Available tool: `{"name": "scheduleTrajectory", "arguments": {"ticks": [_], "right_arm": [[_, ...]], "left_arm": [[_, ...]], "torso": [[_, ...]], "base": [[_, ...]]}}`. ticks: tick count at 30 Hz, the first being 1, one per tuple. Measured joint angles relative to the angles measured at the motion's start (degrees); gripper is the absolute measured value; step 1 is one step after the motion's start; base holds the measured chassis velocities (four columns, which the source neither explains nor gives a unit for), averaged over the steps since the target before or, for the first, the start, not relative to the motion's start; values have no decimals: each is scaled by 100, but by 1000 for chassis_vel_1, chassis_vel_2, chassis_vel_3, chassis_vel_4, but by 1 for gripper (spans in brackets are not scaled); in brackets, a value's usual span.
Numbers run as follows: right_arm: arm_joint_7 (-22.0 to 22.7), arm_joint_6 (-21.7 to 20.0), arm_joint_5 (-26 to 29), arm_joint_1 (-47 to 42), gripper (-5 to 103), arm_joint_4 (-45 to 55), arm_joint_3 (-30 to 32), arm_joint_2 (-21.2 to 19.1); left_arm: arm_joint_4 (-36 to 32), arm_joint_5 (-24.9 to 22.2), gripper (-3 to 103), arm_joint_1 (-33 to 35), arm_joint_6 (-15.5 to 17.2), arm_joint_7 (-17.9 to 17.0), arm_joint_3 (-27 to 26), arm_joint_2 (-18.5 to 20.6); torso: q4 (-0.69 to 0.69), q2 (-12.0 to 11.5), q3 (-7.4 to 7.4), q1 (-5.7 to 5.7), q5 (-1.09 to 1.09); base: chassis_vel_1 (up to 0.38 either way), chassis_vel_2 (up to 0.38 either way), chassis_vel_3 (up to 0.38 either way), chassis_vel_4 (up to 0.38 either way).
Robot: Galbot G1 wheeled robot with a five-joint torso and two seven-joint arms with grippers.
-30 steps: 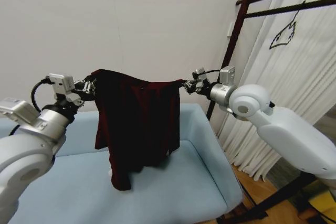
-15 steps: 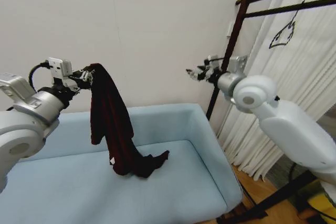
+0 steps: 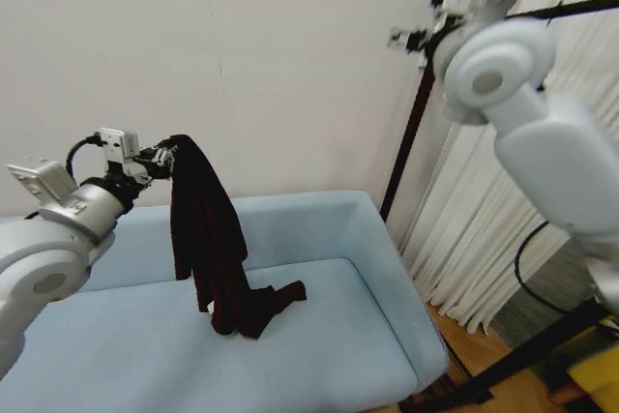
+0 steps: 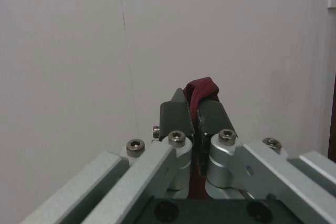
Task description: Pick up the clothes from the sofa and hang them on the clothes hanger.
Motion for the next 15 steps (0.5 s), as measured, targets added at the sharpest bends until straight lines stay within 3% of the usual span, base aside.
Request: {"name": "scheduleTrajectory", "arguments": {"ticks": [3,5,9,15], "right_arm": [[583,58,332,355,100,-495,-267,-30],[721,86,384,422,100,-687,-399,-101],[825,138,144,456,100,-1429,-728,-362],[832,206,-8,295,100,-1826,-734,-436]], "left_arm": [[-30,27,1,61,-1,-1,-64,-98],[-65,31,1,87,-4,0,-85,-128],[-145,32,1,110,-10,0,-88,-164],[-175,78,1,96,-13,15,-17,-256]], "torso": [[0,0,0,0,2],[-1,0,0,-1,2],[-4,0,1,0,10],[-4,0,0,0,6]], "base": [[0,0,0,0],[0,0,0,0],[0,0,0,0],[0,0,0,0]]}}
